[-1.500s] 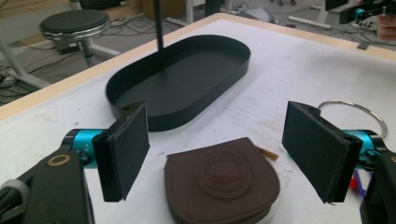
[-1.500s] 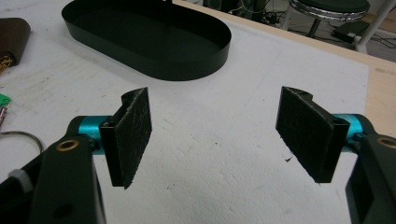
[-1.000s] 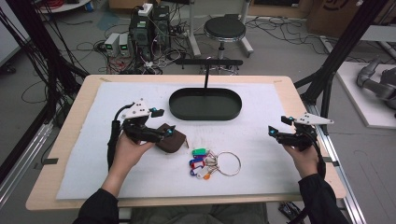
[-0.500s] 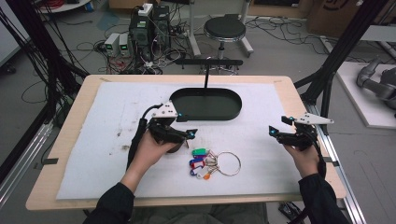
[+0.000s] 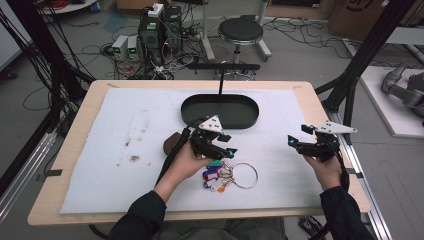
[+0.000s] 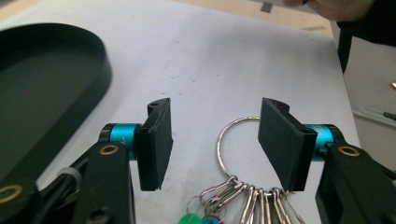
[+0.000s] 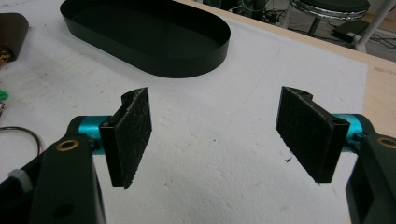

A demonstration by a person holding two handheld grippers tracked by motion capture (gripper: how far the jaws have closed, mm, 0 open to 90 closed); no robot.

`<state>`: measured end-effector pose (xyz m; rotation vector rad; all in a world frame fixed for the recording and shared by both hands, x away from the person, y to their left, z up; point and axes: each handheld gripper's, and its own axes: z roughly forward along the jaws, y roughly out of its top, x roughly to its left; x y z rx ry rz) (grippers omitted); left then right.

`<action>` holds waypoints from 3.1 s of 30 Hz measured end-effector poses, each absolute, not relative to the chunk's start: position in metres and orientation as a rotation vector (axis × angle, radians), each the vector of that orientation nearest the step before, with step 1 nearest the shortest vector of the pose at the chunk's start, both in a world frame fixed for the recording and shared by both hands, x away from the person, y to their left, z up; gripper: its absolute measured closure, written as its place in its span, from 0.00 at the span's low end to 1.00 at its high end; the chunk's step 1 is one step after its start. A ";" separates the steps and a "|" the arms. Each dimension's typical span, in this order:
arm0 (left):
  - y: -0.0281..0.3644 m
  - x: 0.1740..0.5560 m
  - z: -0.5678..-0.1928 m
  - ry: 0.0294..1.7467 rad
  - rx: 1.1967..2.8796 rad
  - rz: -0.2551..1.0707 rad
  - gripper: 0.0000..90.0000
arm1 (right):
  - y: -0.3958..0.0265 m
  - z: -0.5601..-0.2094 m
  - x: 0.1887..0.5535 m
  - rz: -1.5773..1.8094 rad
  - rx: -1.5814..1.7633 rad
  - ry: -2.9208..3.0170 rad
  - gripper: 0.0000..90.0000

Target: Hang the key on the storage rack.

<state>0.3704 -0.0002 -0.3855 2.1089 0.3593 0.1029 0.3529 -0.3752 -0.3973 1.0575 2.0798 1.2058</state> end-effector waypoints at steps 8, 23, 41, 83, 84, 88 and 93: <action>-0.016 0.377 -0.396 0.368 2.162 0.065 0.55 | -0.374 -0.398 0.355 1.205 1.056 2.080 0.30; -0.044 0.382 -0.421 0.355 2.298 0.033 0.74 | -0.373 -0.398 0.354 1.204 1.055 2.085 0.30; -0.053 0.382 -0.434 0.347 2.400 0.041 0.84 | -0.373 -0.398 0.354 1.202 1.054 2.085 0.30; -0.036 0.362 -0.400 0.264 2.217 0.157 0.96 | -0.373 -0.397 0.353 1.200 1.049 2.089 0.30; -0.035 0.361 -0.399 0.256 2.213 0.162 0.96 | -0.373 -0.397 0.353 1.199 1.047 2.089 0.30; -0.033 0.356 -0.396 0.232 2.204 0.165 0.96 | -0.372 -0.398 0.353 1.201 1.043 2.087 0.30; -0.030 0.349 -0.393 0.206 2.185 0.155 0.96 | -0.372 -0.398 0.353 1.201 1.044 2.089 0.30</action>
